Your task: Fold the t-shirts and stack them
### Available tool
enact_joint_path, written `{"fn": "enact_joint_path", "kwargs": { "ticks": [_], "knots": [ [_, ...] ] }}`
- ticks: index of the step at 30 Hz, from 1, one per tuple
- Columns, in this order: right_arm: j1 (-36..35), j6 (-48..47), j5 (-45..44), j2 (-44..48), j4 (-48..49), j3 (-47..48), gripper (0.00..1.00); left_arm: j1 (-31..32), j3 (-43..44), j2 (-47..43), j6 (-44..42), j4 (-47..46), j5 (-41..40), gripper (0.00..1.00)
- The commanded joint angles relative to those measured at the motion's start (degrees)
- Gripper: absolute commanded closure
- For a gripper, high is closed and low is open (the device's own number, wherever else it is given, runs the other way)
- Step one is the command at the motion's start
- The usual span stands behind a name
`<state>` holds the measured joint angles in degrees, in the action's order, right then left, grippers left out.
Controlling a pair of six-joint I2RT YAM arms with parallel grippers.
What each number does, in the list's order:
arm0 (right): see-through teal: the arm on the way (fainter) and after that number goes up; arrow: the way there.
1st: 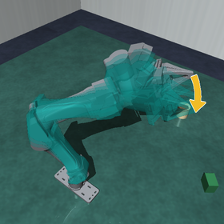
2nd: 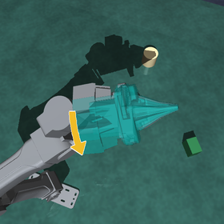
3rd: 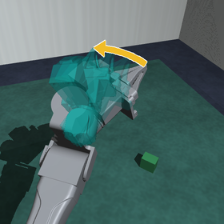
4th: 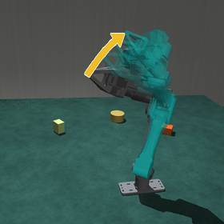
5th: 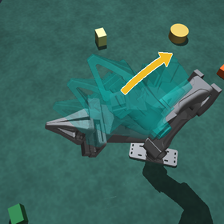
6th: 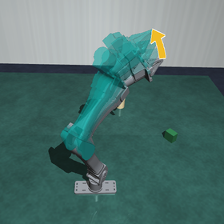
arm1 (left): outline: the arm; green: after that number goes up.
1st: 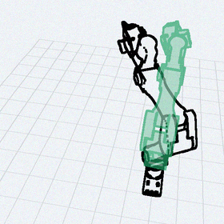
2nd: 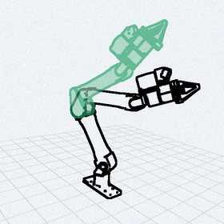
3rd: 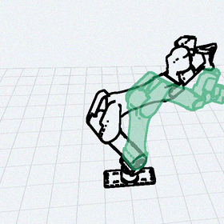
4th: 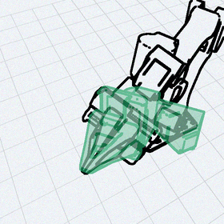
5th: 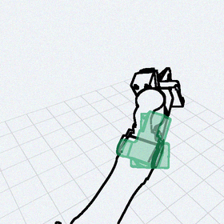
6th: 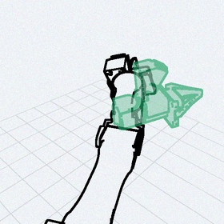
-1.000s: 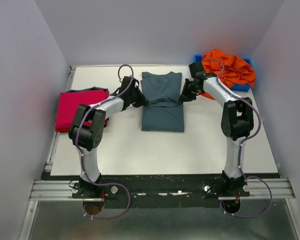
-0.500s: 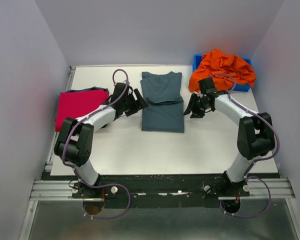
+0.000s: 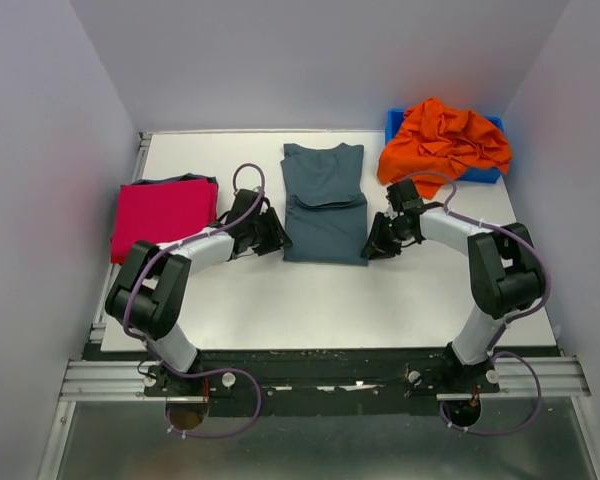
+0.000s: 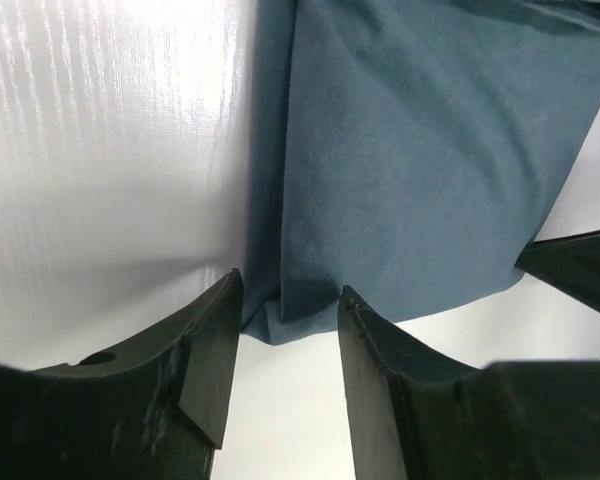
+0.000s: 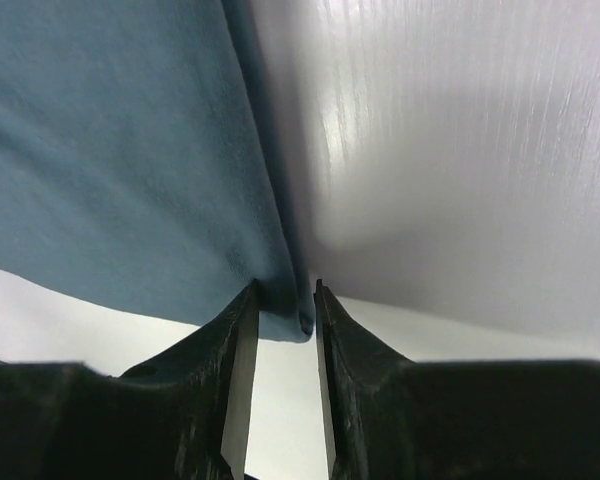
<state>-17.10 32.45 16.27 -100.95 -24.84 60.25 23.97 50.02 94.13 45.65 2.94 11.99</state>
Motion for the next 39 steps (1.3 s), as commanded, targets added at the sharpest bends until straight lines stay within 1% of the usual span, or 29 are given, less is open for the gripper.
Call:
{"fn": "enact_joint_path", "kwargs": {
  "ticks": [1,3,5,9,11,12,13,14,18,20,21,22,23,24,25,26,32,35,39],
  "knots": [
    [-0.47,-0.63,1.22,-0.83,1.81,-2.24,0.64,0.20,-0.54,1.41,-0.82,-1.45,-0.21,0.50],
    [-0.65,-0.54,1.04,-0.92,2.34,-3.12,0.64,0.29,-0.71,2.20,-0.91,-1.62,-0.12,0.52],
    [-0.74,-0.46,0.52,-1.36,2.25,-3.12,0.67,0.38,-0.89,3.16,-0.65,-1.97,0.23,0.60],
    [-0.74,-0.63,-0.19,-2.15,1.64,-2.77,0.79,0.73,-1.50,4.57,-0.38,-2.41,0.84,0.71],
    [-0.74,-0.54,-0.28,-1.54,1.55,-3.03,0.84,0.73,-2.20,4.23,-0.47,-2.67,0.67,0.80],
    [-0.74,-0.63,-0.45,-1.27,1.55,-3.03,0.87,0.73,-2.29,3.96,-0.65,-2.59,0.23,0.86],
    [-0.74,-0.63,-0.45,-0.92,1.38,-3.12,0.92,0.73,-2.12,3.79,-1.08,-1.89,-0.47,0.95],
    [-0.74,-0.72,-0.89,-0.48,0.94,-2.95,0.94,0.73,-1.68,3.44,-1.44,-0.67,-1.26,1.00],
    [-0.74,-1.59,-2.73,1.98,-0.91,-2.94,0.99,0.82,-1.24,1.07,-2.32,2.15,-2.93,1.00],
    [-0.74,-2.03,-2.91,3.12,-1.52,-3.38,0.99,0.91,-1.68,-0.69,-2.67,2.86,-3.46,1.00],
    [-0.74,-2.12,-2.83,3.56,-1.44,-3.64,0.95,0.99,-2.11,-1.57,-2.93,2.86,-3.29,0.99],
    [-0.74,-2.30,-2.48,3.65,-1.26,-4.00,0.88,1.08,-2.47,-2.27,-3.11,2.77,-3.11,0.95],
    [-0.65,-2.39,-1.95,3.56,-1.09,-4.17,0.78,1.26,-2.99,-2.80,-2.85,2.25,-3.11,0.79],
    [-0.82,-2.48,-1.77,3.30,-0.65,-4.44,0.73,1.35,-3.52,-3.24,-2.58,1.55,-3.02,0.68],
    [-0.83,-2.48,-1.60,3.21,-0.21,-4.79,0.71,1.43,-3.96,-3.51,-2.32,1.02,-2.59,0.62],
    [-0.74,-2.39,-1.25,2.95,0.14,-4.96,0.71,1.52,-4.23,-3.42,-2.14,0.84,-2.24,0.59],
    [-0.83,-2.21,0.16,0.93,1.99,-5.67,0.71,3.10,-3.61,0.26,-2.14,0.66,-1.53,0.51],
    [-1.00,-2.30,0.34,0.31,2.34,-6.02,0.71,3.54,-3.53,2.02,-1.79,0.49,-1.18,0.51],
    [-1.27,-2.56,0.60,0.66,2.43,-6.37,0.73,3.81,-3.79,2.46,-1.70,0.66,-1.18,0.55]
  ]
}}
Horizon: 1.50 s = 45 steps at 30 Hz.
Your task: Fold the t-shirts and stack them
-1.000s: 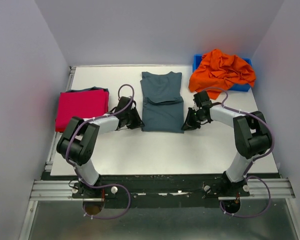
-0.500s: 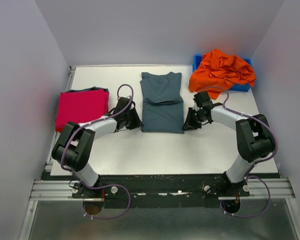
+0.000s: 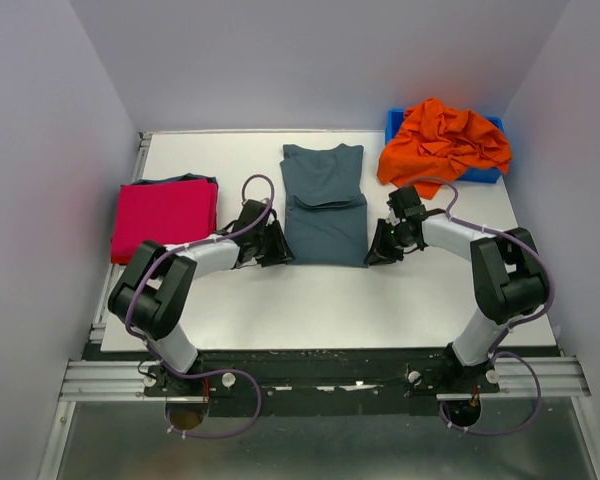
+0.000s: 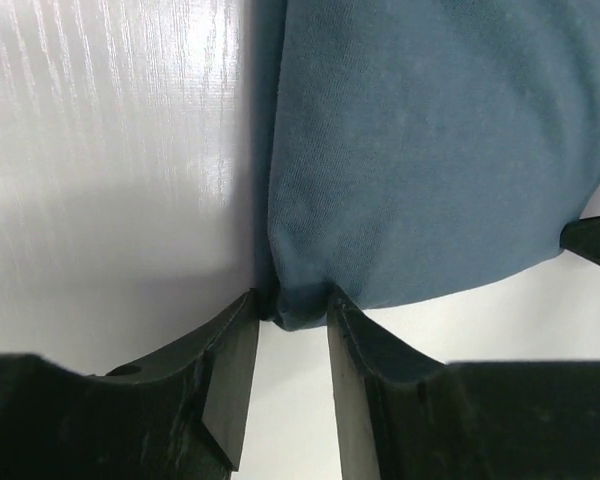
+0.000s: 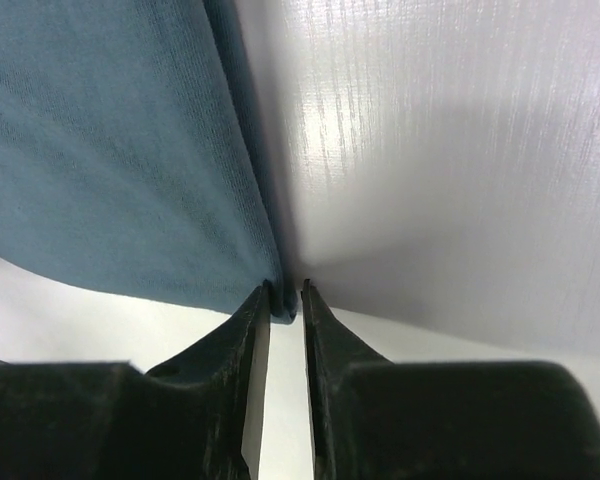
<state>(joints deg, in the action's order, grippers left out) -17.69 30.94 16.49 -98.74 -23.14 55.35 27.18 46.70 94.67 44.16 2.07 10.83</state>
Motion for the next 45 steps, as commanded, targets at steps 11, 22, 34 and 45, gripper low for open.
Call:
{"fn": "enact_joint_path", "kwargs": {
  "ticks": [11,22,34,45],
  "knots": [
    [-0.85,-1.23,0.57,1.70,-1.12,-1.56,0.99,0.77,1.55,1.31,-2.49,5.92,-2.02,1.00],
    [-1.03,-1.41,4.52,24.35,-5.94,-13.95,0.99,7.97,-4.15,-21.62,-0.40,18.23,-7.58,1.00],
    [-1.12,-1.14,4.52,47.67,-21.25,-14.84,0.99,18.08,-6.10,-39.38,8.04,29.39,-10.39,1.00],
    [-0.15,-0.44,-3.57,26.52,-17.91,8.78,0.99,7.20,9.10,-28.33,-0.04,27.03,-16.20,1.00]
  ]
}}
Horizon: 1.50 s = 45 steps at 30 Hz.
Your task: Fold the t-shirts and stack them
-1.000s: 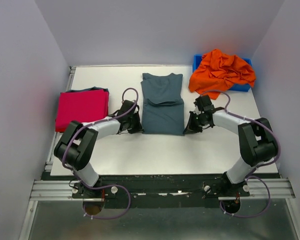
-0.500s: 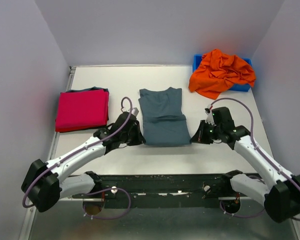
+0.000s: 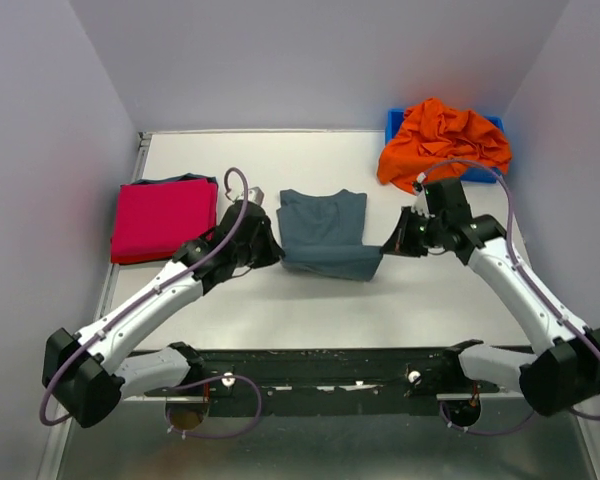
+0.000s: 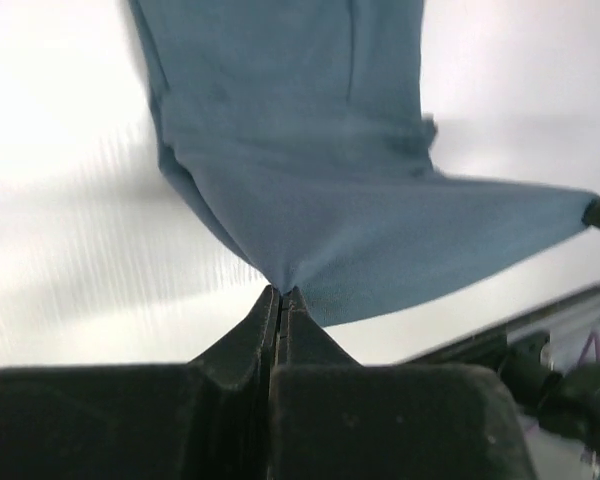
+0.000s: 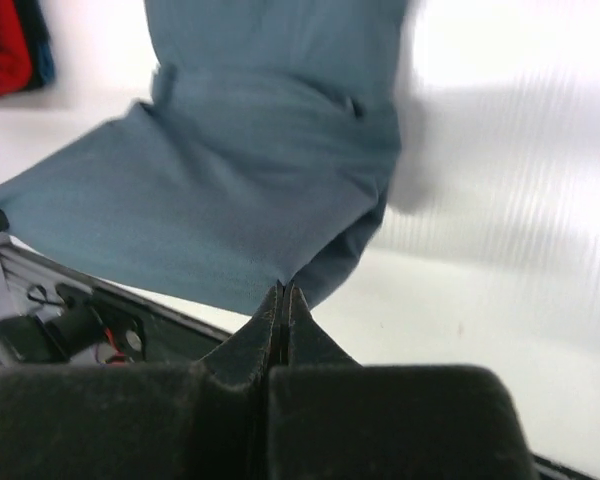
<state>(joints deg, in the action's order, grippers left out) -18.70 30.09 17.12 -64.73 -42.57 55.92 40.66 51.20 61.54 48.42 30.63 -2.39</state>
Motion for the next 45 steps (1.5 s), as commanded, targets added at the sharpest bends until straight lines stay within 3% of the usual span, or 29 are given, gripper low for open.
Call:
{"fn": "enact_joint_path", "kwargs": {
  "ticks": [1,12,18,28,29,31,32,37,41,45],
  "knots": [
    [1.29,0.41,-4.73,-10.47,1.43,10.59,0.99,-8.56,5.65,6.39,-5.09,-2.67,-2.62,1.00],
    [6.30,0.15,-4.47,-34.83,0.12,32.04,0.99,-18.69,22.70,27.92,-9.31,-9.18,2.30,1.00],
    [8.50,0.32,-4.03,-45.99,-1.37,41.88,0.99,-21.41,29.21,37.85,-8.26,-14.10,5.11,1.00],
    [11.40,1.29,-3.06,-63.92,-4.10,58.76,0.98,-23.61,48.36,61.31,-7.21,-17.88,12.92,1.00],
    [11.84,2.07,-3.32,-65.42,-4.19,59.99,0.90,-23.79,49.77,63.68,-6.94,-18.93,14.42,0.90],
    [12.46,2.52,-2.45,-67.36,-3.93,61.32,0.50,-24.14,53.81,67.21,-6.50,-18.51,15.75,0.46],
    [12.46,2.35,-2.10,-67.46,-3.93,61.41,0.37,-24.32,54.44,67.83,-6.67,-18.24,15.49,0.36],
    [12.46,1.73,-1.66,-58.43,4.66,48.18,0.34,-25.28,47.08,62.84,-8.52,-23.77,15.05,0.18],
    [12.28,2.34,4.12,-52.70,11.35,38.32,0.35,-25.37,40.49,59.67,-8.26,-27.20,16.54,0.18],
    [11.49,2.70,6.34,-53.04,13.91,34.70,0.36,-25.20,36.09,59.49,-5.89,-30.27,19.35,0.19]
  ]
}}
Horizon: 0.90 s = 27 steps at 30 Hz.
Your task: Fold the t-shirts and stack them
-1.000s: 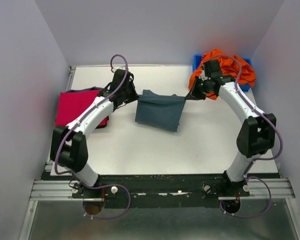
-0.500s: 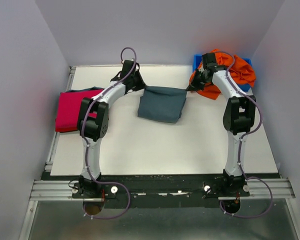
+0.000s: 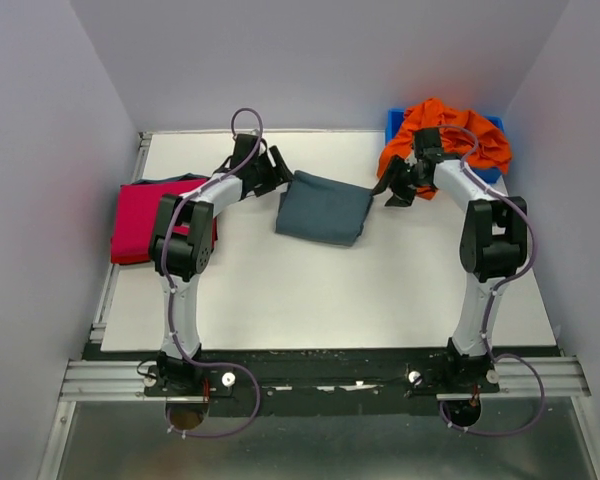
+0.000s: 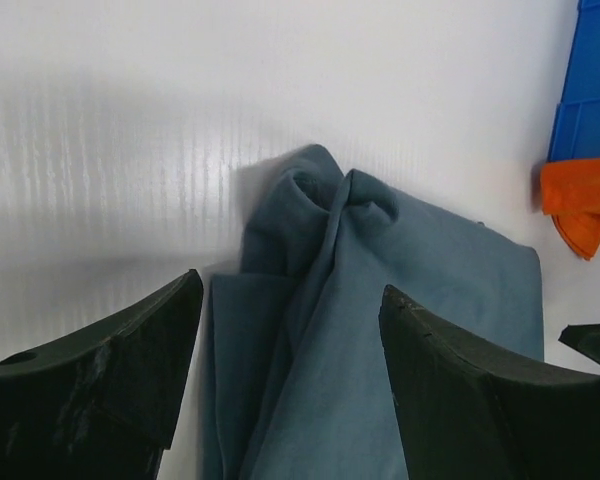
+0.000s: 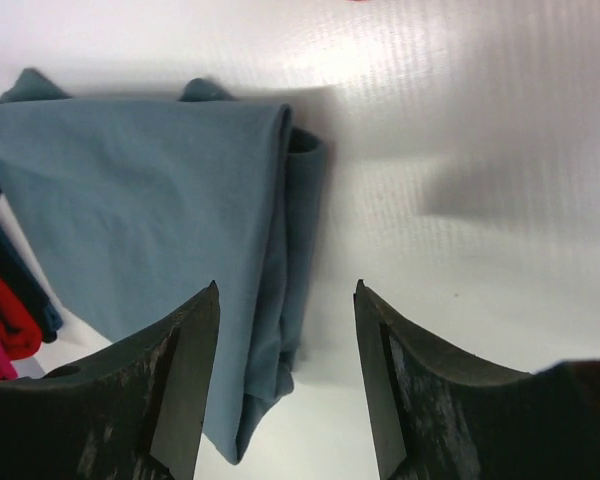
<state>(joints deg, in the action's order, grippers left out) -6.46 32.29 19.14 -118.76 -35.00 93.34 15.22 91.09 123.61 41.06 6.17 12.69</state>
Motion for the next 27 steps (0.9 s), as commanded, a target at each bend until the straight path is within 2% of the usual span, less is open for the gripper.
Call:
{"fn": "enact_joint_path", "kwargs": {
  "ticks": [1,5,11,16,21,23,27],
  "knots": [
    [-1.01,0.66,4.42,0.73,6.53,-3.07,0.36,0.25,-4.86,-2.50,2.09,-8.26,5.49,0.19],
    [-1.63,1.10,6.26,-0.94,9.16,-4.57,0.37,0.33,-6.45,-0.66,4.11,-10.04,7.52,0.22],
    [-2.24,1.02,5.04,-6.65,6.27,-1.06,0.41,0.25,-9.25,1.28,7.36,-12.06,8.15,0.42],
    [-3.12,-0.30,3.72,-9.47,5.04,1.93,0.44,0.86,-27.16,-7.67,13.34,-26.02,1.38,0.43],
    [-5.40,-0.74,4.07,-11.32,3.98,5.97,0.45,1.91,-37.72,-13.21,17.74,-33.85,0.23,0.44],
    [-5.58,-0.65,3.63,-10.97,3.11,6.68,0.43,1.74,-37.48,-14.01,16.70,-32.47,-0.47,0.39],
    [-5.58,-1.79,-2.94,-4.14,1.08,4.93,0.36,0.42,-28.61,-15.32,8.18,-17.98,-2.75,0.31]
  ]
}}
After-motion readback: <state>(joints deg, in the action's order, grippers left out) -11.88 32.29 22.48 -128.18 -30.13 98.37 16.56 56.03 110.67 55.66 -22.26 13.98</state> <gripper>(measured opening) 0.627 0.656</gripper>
